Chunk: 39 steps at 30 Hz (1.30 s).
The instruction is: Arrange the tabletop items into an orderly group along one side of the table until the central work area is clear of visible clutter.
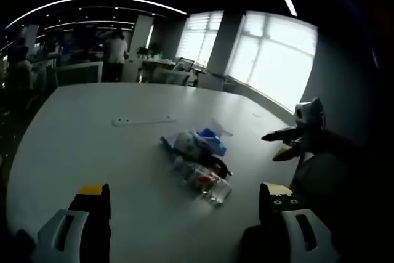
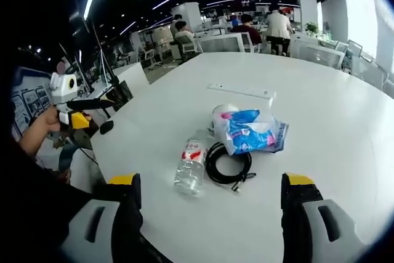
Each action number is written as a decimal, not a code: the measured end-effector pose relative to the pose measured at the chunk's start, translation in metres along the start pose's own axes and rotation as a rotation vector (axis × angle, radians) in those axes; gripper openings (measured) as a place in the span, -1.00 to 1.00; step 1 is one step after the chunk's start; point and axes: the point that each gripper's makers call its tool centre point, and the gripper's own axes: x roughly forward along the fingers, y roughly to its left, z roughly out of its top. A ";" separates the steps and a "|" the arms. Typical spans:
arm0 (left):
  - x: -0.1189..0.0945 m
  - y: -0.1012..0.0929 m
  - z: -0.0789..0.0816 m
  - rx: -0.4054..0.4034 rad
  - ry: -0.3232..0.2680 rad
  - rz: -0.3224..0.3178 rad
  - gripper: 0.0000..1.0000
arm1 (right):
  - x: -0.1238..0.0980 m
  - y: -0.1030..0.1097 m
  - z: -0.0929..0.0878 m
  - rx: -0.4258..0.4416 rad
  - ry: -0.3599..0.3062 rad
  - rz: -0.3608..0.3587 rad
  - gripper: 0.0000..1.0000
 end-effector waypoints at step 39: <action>0.008 -0.007 0.009 0.015 -0.001 -0.043 1.00 | 0.057 0.052 0.051 -0.086 -0.043 0.073 0.56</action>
